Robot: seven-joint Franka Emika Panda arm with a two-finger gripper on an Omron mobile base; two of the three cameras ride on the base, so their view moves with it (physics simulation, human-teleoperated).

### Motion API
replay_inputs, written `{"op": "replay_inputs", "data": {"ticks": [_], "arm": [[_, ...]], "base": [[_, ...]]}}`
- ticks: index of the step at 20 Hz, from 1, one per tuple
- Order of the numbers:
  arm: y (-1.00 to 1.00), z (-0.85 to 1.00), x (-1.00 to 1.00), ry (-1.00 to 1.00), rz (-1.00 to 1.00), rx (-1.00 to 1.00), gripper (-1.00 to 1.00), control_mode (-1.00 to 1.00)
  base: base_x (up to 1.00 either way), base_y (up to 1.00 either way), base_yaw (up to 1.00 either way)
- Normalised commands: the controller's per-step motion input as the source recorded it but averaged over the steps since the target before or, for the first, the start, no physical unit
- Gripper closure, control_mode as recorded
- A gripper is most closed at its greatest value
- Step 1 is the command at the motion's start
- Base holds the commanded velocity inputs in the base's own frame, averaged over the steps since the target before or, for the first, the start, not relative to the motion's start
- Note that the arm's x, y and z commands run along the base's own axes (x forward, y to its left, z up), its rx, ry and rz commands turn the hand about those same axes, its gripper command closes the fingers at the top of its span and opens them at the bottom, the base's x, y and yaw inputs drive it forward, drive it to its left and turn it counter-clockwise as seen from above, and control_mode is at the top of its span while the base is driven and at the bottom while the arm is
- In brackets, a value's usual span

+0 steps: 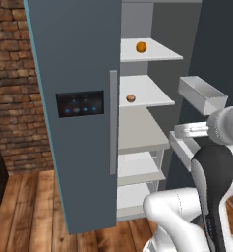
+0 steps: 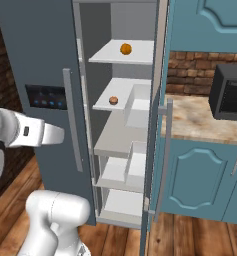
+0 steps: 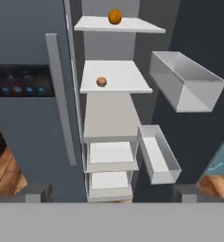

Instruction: Retrieve the orange and tangerine from the fridge and place them into the bowl on the dining table.

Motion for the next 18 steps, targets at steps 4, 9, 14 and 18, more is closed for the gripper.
{"op": "replay_inputs", "data": {"ticks": [4, 9, 14, 18], "arm": [[0.00, 0.00, -0.44, -0.09, 0.08, 0.13, -1.00, -1.00], [0.00, 0.00, -0.19, -0.05, 0.09, 0.10, -1.00, -1.00], [0.00, 0.00, 0.00, 0.00, 0.00, 0.00, -1.00, 1.00], [0.00, 0.00, 0.00, 0.00, 0.00, 0.00, -1.00, 1.00]], "base": [[0.00, 0.00, 0.00], [0.00, 0.00, 0.00], [0.12, 0.00, 0.05], [0.46, 0.00, 0.00]]}}
